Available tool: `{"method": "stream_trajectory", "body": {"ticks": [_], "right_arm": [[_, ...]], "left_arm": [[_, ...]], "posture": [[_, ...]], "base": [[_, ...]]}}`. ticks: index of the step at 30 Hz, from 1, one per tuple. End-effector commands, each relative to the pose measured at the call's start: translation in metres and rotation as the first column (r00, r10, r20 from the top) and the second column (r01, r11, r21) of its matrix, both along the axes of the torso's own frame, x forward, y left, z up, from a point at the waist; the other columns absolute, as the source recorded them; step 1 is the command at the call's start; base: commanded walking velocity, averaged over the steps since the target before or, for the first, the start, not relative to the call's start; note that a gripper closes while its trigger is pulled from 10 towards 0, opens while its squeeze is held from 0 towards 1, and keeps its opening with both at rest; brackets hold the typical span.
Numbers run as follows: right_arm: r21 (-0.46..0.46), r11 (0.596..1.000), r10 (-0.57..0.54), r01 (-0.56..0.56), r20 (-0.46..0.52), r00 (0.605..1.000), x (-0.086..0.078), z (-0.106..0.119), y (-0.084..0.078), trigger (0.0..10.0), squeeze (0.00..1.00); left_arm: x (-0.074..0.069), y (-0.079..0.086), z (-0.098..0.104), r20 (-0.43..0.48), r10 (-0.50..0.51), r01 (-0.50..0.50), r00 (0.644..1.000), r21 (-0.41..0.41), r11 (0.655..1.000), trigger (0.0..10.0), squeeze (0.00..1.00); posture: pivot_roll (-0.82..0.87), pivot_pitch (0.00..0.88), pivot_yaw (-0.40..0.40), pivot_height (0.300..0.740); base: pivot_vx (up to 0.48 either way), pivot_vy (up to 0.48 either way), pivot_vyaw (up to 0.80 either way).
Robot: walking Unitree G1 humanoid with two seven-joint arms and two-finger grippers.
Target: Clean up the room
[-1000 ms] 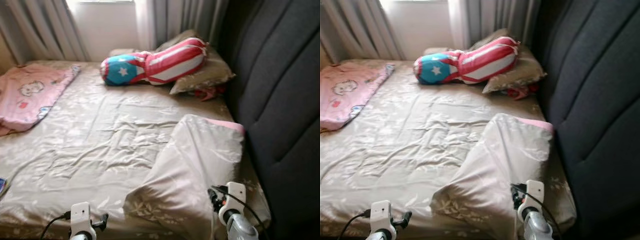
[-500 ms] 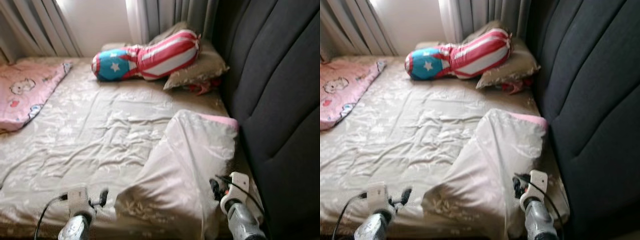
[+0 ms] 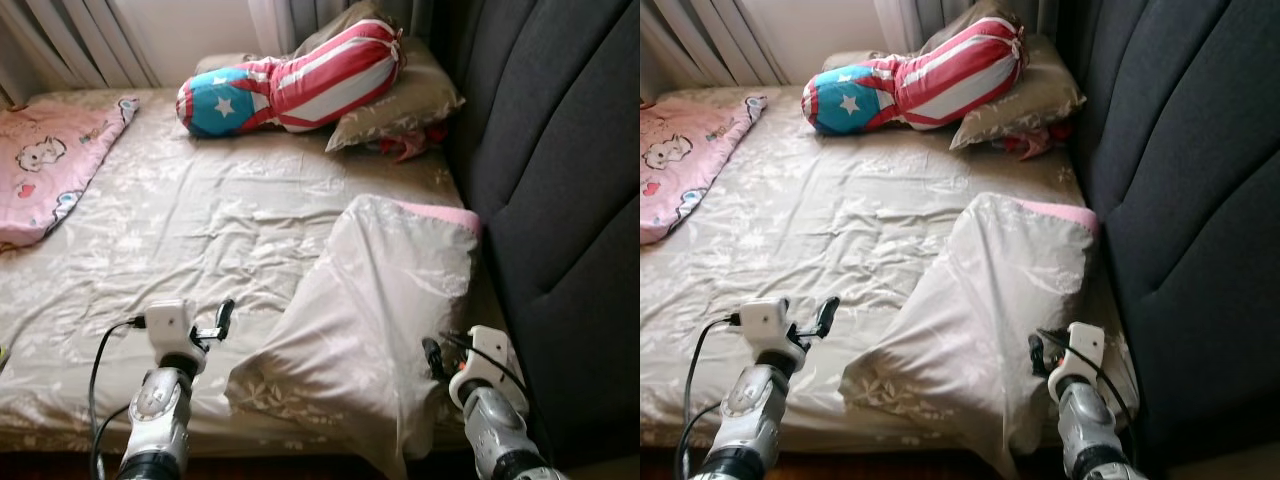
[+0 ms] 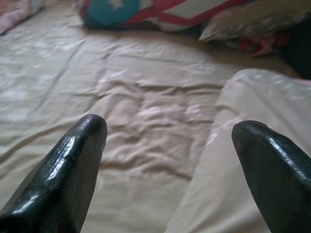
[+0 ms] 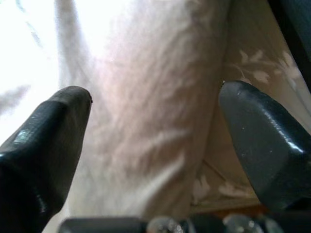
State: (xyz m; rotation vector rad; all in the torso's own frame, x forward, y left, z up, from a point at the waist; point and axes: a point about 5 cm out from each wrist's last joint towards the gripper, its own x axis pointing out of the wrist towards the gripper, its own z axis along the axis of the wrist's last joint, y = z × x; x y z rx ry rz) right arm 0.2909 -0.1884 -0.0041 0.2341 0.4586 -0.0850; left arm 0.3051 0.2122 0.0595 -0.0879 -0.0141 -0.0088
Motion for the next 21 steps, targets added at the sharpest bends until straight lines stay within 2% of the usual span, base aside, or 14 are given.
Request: {"method": "stream_trajectory", "body": {"ticks": [1,4,8,11,14,21], "right_arm": [[-0.008,0.999,0.052,-0.052,-0.006,0.999,0.000,-0.001,0.010,10.0,0.00],[-0.020,0.995,0.102,-0.102,0.023,0.995,0.001,0.000,0.019,10.0,0.00],[-0.032,0.988,0.150,-0.150,0.004,0.989,-0.003,-0.004,0.025,10.0,0.00],[-0.024,0.990,0.140,-0.139,0.000,0.990,-0.012,-0.011,0.026,10.0,0.00],[-0.028,0.992,0.123,-0.124,-0.030,0.992,-0.017,-0.016,0.024,10.0,0.00],[-0.030,0.990,0.134,-0.135,-0.040,0.990,-0.018,-0.017,0.026,10.0,0.00]], "left_arm": [[-0.001,-0.004,-0.002,-0.014,-0.010,0.010,1.000,0.001,1.000,10.0,0.00],[-0.003,-0.008,0.000,0.008,-0.012,0.012,1.000,0.008,1.000,10.0,0.00],[-0.008,-0.013,0.000,0.003,-0.003,0.003,1.000,-0.004,1.000,10.0,0.00],[-0.015,-0.014,-0.002,-0.003,-0.001,0.001,1.000,-0.005,1.000,10.0,0.00],[-0.017,-0.012,-0.002,-0.008,0.011,-0.011,1.000,-0.003,1.000,10.0,0.00],[-0.020,-0.014,0.004,-0.004,0.016,-0.016,1.000,-0.002,1.000,10.0,0.00]], "posture": [[-0.01,0.194,0.023,0.738],[-0.01,0.190,0.013,0.738],[-0.01,0.186,0.002,0.733],[-0.01,0.193,-0.004,0.714],[-0.01,0.197,-0.005,0.714],[0.00,0.212,-0.012,0.714]], "base": [[0.000,0.000,0.00],[0.000,0.000,0.00],[0.000,0.000,0.00],[0.000,0.000,0.00],[0.000,0.000,0.00],[0.000,0.000,0.00]]}}
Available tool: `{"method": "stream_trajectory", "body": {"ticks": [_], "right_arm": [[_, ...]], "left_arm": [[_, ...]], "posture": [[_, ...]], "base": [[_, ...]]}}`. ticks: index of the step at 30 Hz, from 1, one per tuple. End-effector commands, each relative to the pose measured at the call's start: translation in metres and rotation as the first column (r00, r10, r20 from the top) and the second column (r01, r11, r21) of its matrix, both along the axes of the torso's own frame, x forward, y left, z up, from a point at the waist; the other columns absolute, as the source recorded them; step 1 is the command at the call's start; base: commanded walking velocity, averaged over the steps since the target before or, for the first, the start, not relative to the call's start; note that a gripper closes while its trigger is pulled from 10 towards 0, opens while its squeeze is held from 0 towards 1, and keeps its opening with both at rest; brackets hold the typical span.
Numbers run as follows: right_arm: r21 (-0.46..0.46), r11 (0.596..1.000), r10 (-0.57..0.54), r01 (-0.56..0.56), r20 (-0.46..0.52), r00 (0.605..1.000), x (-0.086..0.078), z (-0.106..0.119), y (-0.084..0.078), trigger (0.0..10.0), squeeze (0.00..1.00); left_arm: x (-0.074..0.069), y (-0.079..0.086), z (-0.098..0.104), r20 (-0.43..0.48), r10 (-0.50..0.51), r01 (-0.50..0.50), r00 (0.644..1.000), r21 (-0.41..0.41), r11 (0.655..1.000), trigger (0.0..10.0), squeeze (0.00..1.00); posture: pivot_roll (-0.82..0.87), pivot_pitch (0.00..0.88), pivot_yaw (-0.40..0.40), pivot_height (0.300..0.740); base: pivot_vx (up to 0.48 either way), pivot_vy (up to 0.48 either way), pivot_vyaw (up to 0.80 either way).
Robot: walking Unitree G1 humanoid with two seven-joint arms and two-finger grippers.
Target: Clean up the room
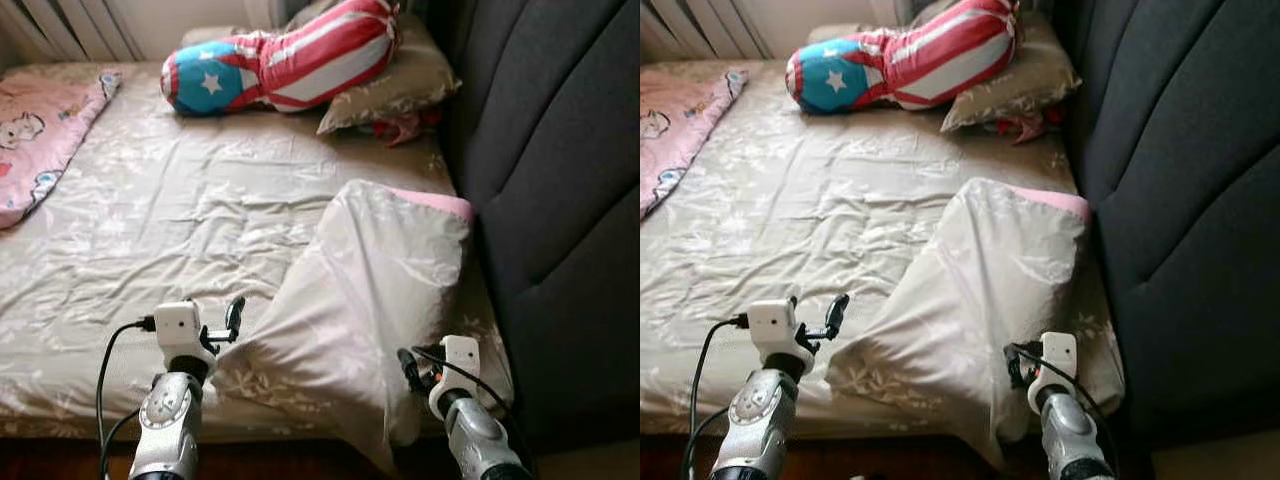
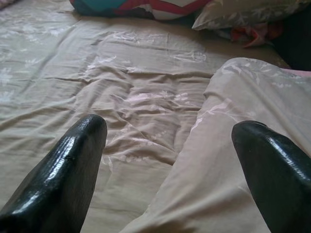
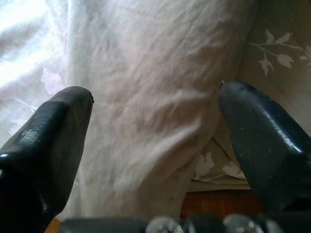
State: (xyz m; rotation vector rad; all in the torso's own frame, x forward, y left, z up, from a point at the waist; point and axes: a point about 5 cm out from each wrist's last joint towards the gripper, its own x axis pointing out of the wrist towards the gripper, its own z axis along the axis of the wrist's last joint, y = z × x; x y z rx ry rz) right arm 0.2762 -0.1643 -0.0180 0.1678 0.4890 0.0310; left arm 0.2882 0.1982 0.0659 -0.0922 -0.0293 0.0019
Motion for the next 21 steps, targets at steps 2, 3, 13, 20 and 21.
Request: {"method": "stream_trajectory", "body": {"ticks": [2,3,13,20,21], "right_arm": [[0.001,1.000,0.019,-0.019,-0.041,0.999,-0.002,-0.004,0.003,10.0,0.00],[0.001,1.000,0.025,-0.025,-0.046,0.999,-0.002,-0.004,0.004,10.0,0.00],[0.004,0.999,0.049,-0.049,0.002,0.999,0.003,0.002,0.010,10.0,0.00],[-0.004,0.999,0.054,-0.054,-0.033,0.998,0.003,0.000,0.013,10.0,0.00],[-0.007,0.999,0.051,-0.052,-0.024,0.998,0.004,0.001,0.012,10.0,0.00]], "left_arm": [[-0.004,-0.001,-0.001,-0.019,0.003,-0.003,1.000,0.003,1.000,10.0,0.00],[-0.004,-0.002,0.000,-0.019,0.002,-0.002,1.000,0.003,1.000,10.0,0.00],[-0.005,-0.002,0.006,-0.023,0.004,-0.003,1.000,0.003,1.000,10.0,0.00],[-0.007,-0.002,0.009,-0.022,0.005,-0.005,1.000,0.003,1.000,10.0,0.00],[-0.007,-0.002,0.009,-0.021,0.004,-0.004,1.000,0.003,1.000,10.0,0.00]], "posture": [[0.00,0.214,-0.011,0.710],[0.00,0.214,-0.010,0.706],[0.01,0.221,-0.011,0.692],[0.02,0.229,-0.009,0.672],[0.02,0.229,-0.009,0.667]], "base": [[0.000,0.000,0.00],[0.000,0.000,0.00],[0.000,0.000,0.00],[0.000,0.000,0.00],[0.000,0.000,0.00]]}}
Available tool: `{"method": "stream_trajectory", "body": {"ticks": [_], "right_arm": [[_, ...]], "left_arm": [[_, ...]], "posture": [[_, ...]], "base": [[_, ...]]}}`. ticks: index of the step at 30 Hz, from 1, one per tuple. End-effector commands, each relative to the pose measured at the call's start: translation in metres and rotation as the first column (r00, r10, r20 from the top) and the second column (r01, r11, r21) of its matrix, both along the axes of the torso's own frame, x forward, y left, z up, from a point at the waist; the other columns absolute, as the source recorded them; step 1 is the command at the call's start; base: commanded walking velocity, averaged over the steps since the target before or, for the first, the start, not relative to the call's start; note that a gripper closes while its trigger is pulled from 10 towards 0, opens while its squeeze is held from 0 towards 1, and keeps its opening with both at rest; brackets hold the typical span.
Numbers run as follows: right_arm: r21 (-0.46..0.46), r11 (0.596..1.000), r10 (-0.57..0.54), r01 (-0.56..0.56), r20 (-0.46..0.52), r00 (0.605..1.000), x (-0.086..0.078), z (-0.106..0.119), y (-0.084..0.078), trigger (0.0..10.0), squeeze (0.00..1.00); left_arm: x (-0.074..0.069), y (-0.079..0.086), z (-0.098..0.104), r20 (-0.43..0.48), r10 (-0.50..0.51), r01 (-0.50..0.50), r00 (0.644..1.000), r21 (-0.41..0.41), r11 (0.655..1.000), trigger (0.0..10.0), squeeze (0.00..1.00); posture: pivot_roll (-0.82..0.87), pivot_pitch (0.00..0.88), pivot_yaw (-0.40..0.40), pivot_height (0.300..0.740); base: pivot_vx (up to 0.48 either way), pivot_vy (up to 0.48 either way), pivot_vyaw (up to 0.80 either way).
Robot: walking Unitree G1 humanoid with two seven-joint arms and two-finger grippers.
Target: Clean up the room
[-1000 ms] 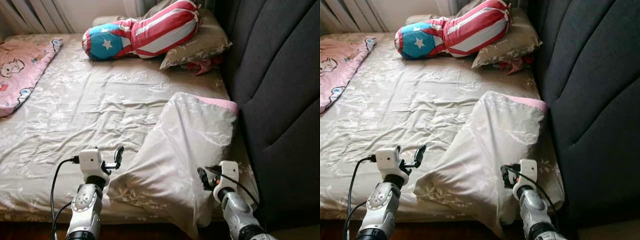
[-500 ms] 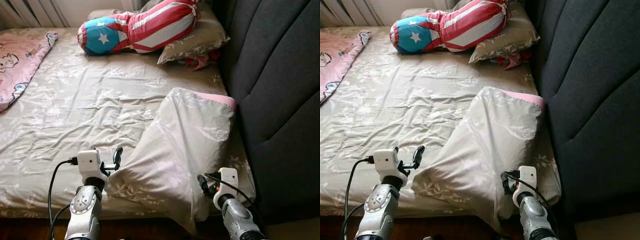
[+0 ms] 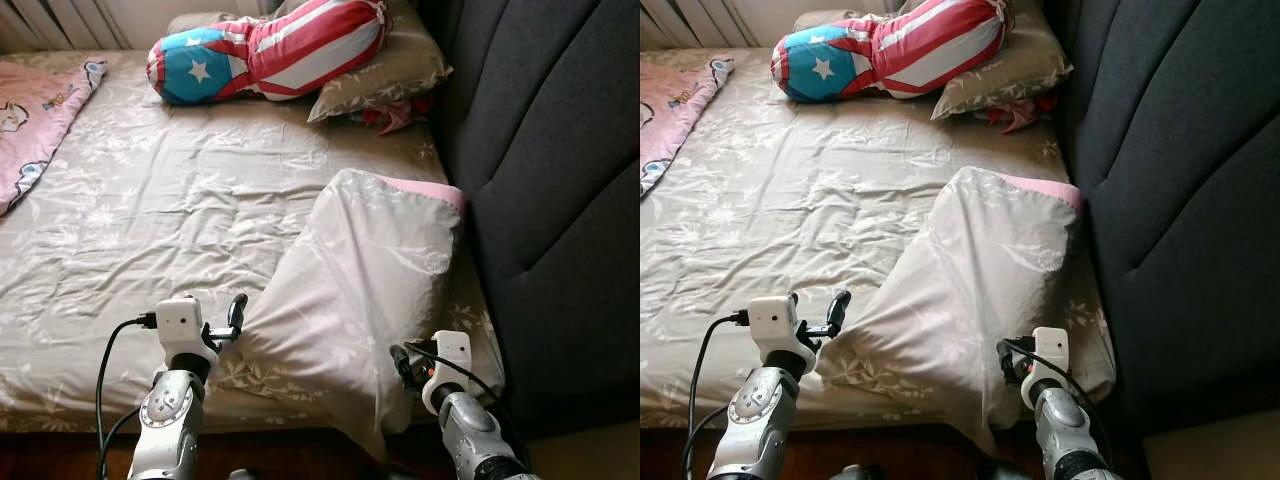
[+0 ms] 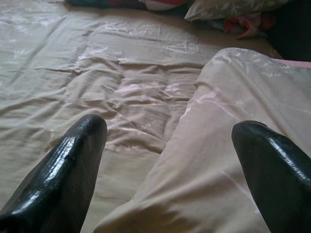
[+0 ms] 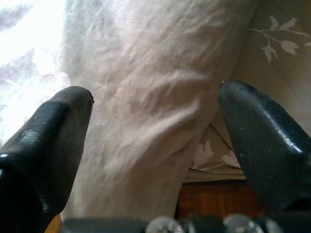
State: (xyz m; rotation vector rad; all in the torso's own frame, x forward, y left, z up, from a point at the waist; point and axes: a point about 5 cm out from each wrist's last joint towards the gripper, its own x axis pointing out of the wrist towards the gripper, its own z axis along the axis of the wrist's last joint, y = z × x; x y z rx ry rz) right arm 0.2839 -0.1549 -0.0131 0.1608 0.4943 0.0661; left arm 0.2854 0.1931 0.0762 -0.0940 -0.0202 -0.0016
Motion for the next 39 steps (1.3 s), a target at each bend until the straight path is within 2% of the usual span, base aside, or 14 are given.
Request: {"method": "stream_trajectory", "body": {"ticks": [1,9,15,17,20,29,33,39], "right_arm": [[-0.010,1.000,0.013,-0.013,-0.015,1.000,-0.004,-0.004,0.003,10.0,0.00],[0.006,1.000,0.003,-0.003,-0.006,1.000,0.001,0.000,0.005,10.0,0.00],[-0.027,1.000,-0.014,0.013,-0.053,0.998,0.002,-0.002,0.005,10.0,0.00],[0.007,1.000,-0.030,0.030,-0.047,0.998,0.003,-0.001,0.006,10.0,0.00],[0.130,0.990,-0.048,0.052,-0.035,0.998,0.007,0.003,0.011,10.0,0.00],[0.094,0.995,-0.014,0.021,-0.076,0.997,0.011,0.005,0.015,10.0,0.00],[0.046,0.996,-0.066,0.070,-0.090,0.994,0.012,0.005,0.008,10.0,0.00],[0.028,0.998,-0.055,0.059,-0.100,0.993,0.010,0.003,0.007,10.0,0.00]], "left_arm": [[-0.004,0.003,-0.001,-0.012,0.008,-0.008,1.000,0.005,1.000,10.0,0.00],[-0.006,0.004,0.001,-0.017,0.012,-0.012,1.000,0.004,1.000,10.0,0.00],[-0.007,0.005,0.002,-0.019,0.014,-0.014,1.000,0.007,1.000,10.0,0.00],[-0.008,0.005,0.002,-0.021,0.013,-0.013,1.000,0.006,1.000,10.0,0.00],[-0.009,0.004,0.002,-0.024,0.008,-0.008,1.000,0.007,1.000,10.0,0.00],[-0.014,0.008,0.008,-0.010,0.008,-0.008,1.000,0.021,1.000,10.0,0.00],[-0.018,0.010,0.012,-0.004,0.002,-0.002,1.000,0.029,1.000,10.0,0.00],[-0.025,0.009,0.013,-0.012,-0.006,0.007,1.000,0.037,0.999,10.0,0.00]], "posture": [[0.02,0.229,-0.009,0.662],[0.03,0.241,-0.010,0.662],[0.04,0.249,-0.008,0.662],[0.04,0.249,-0.008,0.662],[0.04,0.254,-0.008,0.662],[0.08,0.280,0.003,0.662],[0.09,0.304,0.014,0.662],[0.11,0.330,0.025,0.662]], "base": [[0.000,0.000,0.00],[0.000,0.000,0.00],[0.000,0.000,0.00],[0.000,0.000,0.00],[0.000,0.000,0.00],[0.000,0.000,0.00],[0.000,0.000,0.00],[0.000,0.000,0.00]]}}
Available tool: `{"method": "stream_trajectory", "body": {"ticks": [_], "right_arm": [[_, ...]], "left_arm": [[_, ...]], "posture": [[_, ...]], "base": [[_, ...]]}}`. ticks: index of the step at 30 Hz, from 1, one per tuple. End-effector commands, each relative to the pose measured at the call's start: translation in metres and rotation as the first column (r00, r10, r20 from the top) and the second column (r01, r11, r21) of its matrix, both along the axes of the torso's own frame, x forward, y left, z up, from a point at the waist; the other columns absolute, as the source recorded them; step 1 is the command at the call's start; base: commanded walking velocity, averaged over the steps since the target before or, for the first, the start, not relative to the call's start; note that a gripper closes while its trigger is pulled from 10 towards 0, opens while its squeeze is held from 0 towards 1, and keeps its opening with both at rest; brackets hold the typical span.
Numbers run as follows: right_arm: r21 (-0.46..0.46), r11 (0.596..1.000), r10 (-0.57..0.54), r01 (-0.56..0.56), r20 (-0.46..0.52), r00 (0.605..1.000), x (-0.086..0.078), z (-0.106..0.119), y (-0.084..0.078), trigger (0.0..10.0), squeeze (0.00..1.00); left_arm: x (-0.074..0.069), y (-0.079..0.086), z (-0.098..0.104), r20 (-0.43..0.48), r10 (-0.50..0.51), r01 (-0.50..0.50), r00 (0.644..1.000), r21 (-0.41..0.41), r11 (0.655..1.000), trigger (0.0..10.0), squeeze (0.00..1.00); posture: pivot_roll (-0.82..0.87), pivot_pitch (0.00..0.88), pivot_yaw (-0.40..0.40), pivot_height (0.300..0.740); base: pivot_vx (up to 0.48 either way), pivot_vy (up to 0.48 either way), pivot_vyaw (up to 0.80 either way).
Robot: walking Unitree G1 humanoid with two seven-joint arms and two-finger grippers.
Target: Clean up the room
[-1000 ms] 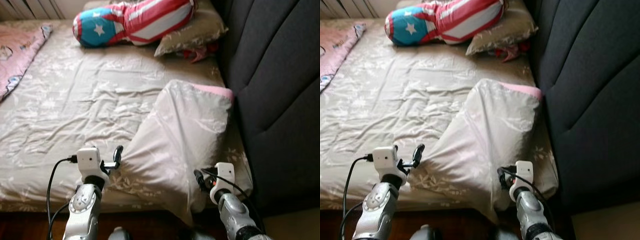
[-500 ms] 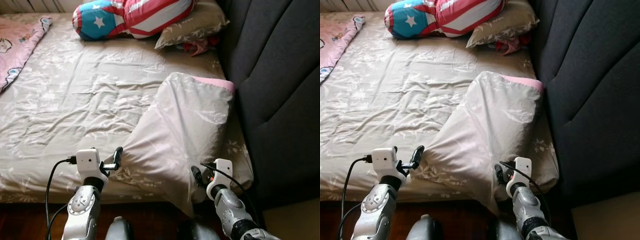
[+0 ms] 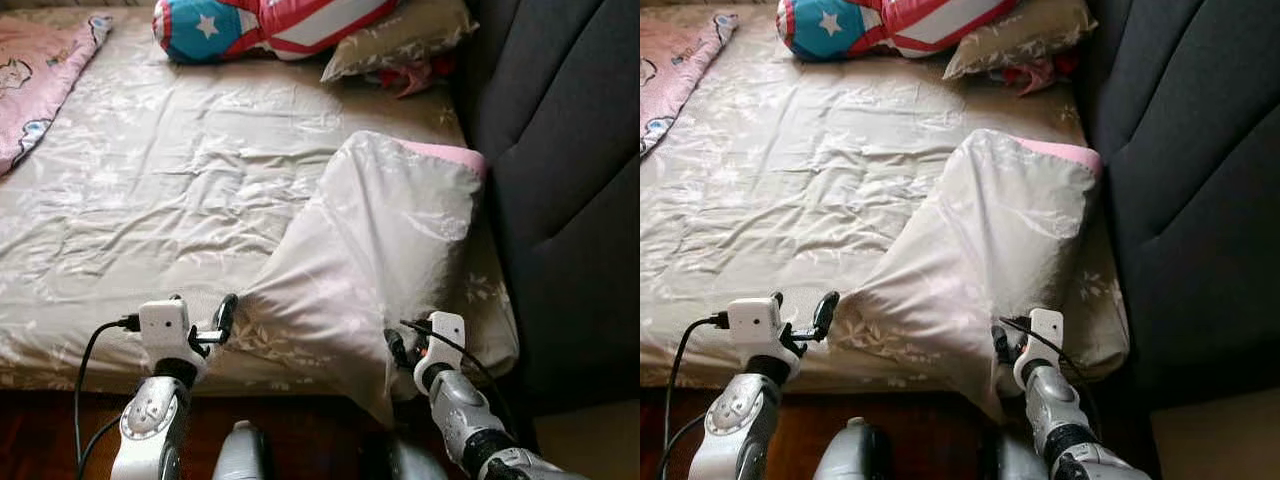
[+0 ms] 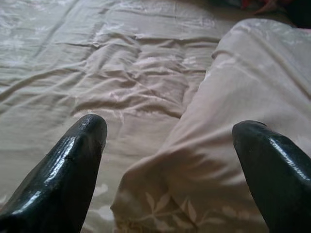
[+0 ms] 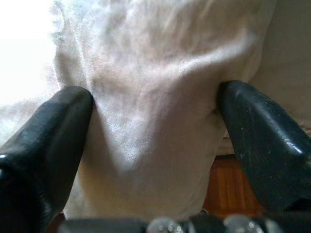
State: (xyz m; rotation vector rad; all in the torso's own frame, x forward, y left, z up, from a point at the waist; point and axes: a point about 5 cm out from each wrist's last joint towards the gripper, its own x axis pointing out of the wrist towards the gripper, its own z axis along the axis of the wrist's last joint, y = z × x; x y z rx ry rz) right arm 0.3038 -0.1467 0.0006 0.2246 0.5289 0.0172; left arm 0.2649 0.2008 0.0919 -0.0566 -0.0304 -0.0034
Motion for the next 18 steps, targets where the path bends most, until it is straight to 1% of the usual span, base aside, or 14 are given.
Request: {"method": "stream_trajectory", "body": {"ticks": [1,2,5,9,11,14,17,18], "right_arm": [[-0.020,1.000,0.003,-0.004,-0.060,0.998,-0.010,-0.011,-0.001,10.0,0.00],[-0.061,0.998,-0.030,0.025,-0.082,0.996,-0.012,-0.013,-0.006,10.0,0.00],[-0.058,0.997,-0.060,0.055,-0.090,0.994,-0.013,-0.014,-0.010,10.0,0.00],[-0.063,0.997,-0.052,0.046,-0.106,0.993,-0.018,-0.019,-0.010,10.0,0.00],[-0.068,0.996,-0.062,0.054,-0.130,0.990,-0.022,-0.022,-0.011,10.0,0.00],[-0.044,0.995,-0.091,0.085,-0.169,0.981,-0.028,-0.028,-0.013,10.0,0.00],[0.006,0.996,-0.080,0.083,-0.205,0.975,-0.034,-0.033,-0.008,10.0,0.00],[0.036,0.997,-0.065,0.074,-0.210,0.975,-0.035,-0.035,-0.004,10.0,0.00]], "left_arm": [[-0.005,0.001,-0.003,-0.024,-0.005,0.005,1.000,-0.001,1.000,10.0,0.00],[-0.008,0.001,-0.002,-0.026,-0.006,0.006,1.000,0.000,1.000,10.0,0.00],[-0.009,0.001,-0.001,-0.028,-0.007,0.007,1.000,0.000,1.000,10.0,0.00],[-0.009,0.000,-0.001,-0.033,-0.005,0.005,0.999,-0.001,1.000,10.0,0.00],[-0.010,0.000,0.001,-0.033,-0.002,0.002,0.999,-0.002,1.000,10.0,0.00],[-0.012,0.000,0.002,-0.032,-0.001,0.001,0.999,-0.002,1.000,10.0,0.00],[-0.014,0.001,0.004,-0.032,0.000,0.000,1.000,0.000,1.000,10.0,0.00],[-0.016,0.002,0.005,-0.033,0.007,-0.007,0.999,0.003,1.000,10.0,0.00]], "posture": [[0.11,0.330,0.025,0.662],[0.10,0.341,0.028,0.662],[0.10,0.343,0.028,0.662],[0.10,0.354,0.029,0.662],[0.10,0.363,0.028,0.662],[0.11,0.362,0.029,0.662],[0.12,0.364,0.031,0.662],[0.14,0.372,0.033,0.662]], "base": [[0.000,0.000,0.00],[0.000,0.000,0.00],[0.000,0.000,0.00],[0.000,0.000,0.00],[0.000,0.000,0.00],[0.000,0.000,0.00],[0.000,0.000,0.00],[0.000,0.000,0.00]]}}
